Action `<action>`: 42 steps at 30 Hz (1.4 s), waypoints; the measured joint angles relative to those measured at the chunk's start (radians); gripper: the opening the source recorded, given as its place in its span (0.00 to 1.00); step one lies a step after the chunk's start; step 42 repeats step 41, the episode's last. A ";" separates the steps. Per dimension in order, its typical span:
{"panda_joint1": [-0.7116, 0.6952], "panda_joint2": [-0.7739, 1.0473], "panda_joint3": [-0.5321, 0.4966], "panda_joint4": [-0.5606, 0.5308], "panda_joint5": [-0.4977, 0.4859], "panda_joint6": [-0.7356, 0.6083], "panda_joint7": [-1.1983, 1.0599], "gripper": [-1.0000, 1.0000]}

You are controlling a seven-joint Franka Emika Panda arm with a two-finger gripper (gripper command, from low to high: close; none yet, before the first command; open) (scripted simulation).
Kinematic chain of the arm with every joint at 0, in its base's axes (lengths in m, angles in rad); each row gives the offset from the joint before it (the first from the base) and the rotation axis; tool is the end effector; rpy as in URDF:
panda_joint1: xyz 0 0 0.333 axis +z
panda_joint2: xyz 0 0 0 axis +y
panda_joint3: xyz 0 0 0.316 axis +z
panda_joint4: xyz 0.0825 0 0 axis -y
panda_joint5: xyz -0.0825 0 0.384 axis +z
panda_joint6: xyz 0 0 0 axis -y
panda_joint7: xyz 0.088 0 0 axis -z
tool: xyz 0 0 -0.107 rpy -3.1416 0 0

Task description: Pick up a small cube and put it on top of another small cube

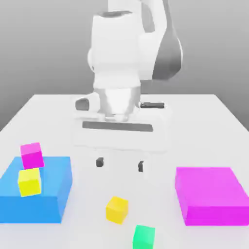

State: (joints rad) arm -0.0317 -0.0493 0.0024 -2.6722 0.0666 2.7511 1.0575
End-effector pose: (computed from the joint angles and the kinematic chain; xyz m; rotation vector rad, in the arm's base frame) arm 0.4295 -0.0153 0.2652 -2.5619 1.6543 -0.1485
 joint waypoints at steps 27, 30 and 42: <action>0.004 0.166 0.013 0.005 -0.072 0.033 0.004 0.00; 0.013 0.185 0.052 0.109 -0.083 -0.053 -0.134 0.00; 0.036 0.368 0.078 0.244 -0.131 -0.006 -0.271 1.00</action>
